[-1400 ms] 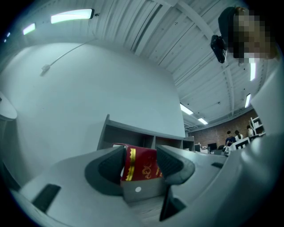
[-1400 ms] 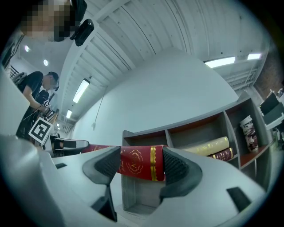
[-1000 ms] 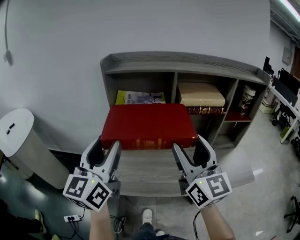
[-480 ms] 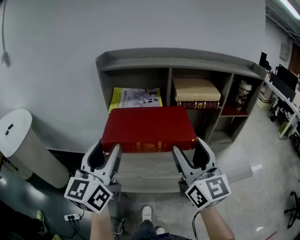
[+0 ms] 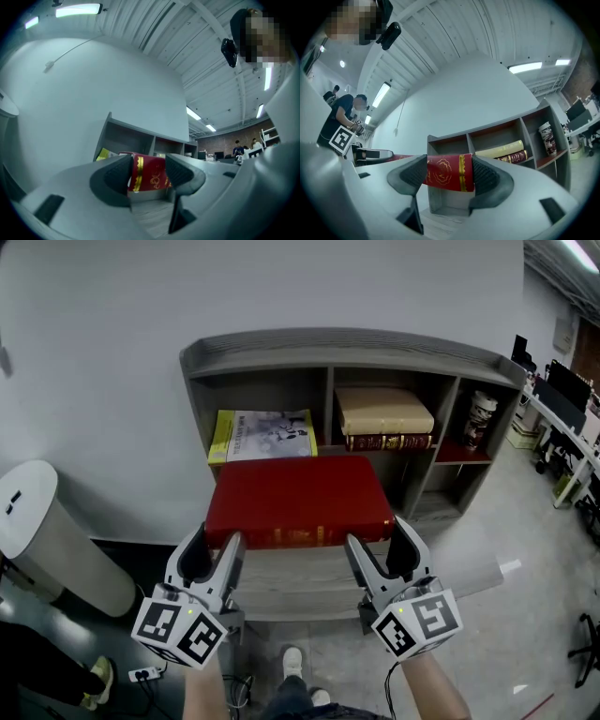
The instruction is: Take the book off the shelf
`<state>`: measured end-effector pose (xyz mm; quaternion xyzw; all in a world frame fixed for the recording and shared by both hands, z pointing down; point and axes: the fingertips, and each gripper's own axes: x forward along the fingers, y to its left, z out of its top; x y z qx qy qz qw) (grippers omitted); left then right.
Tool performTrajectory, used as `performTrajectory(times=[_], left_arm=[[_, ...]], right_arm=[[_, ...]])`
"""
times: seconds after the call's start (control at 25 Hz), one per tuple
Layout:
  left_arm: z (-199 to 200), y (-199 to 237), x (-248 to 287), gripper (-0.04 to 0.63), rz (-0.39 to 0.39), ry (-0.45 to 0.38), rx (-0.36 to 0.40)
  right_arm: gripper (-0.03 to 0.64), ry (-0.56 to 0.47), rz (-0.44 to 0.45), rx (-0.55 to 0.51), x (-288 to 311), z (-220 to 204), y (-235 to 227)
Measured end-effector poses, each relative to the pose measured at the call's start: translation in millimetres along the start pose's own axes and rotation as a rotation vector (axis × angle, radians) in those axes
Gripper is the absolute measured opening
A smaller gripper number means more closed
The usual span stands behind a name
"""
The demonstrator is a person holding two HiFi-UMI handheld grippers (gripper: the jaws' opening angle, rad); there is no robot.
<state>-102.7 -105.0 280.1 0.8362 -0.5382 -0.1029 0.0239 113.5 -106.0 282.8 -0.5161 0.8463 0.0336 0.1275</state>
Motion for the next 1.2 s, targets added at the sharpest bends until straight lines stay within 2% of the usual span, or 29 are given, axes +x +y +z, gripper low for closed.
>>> performTrajectory(times=[1.2], left_arm=[[-21.2, 10.0, -26.0, 0.227, 0.008, 0.031, -0.019]], right_arm=[[0.281, 0.034, 0.003, 0.012, -14.3, -23.1, 18.9]])
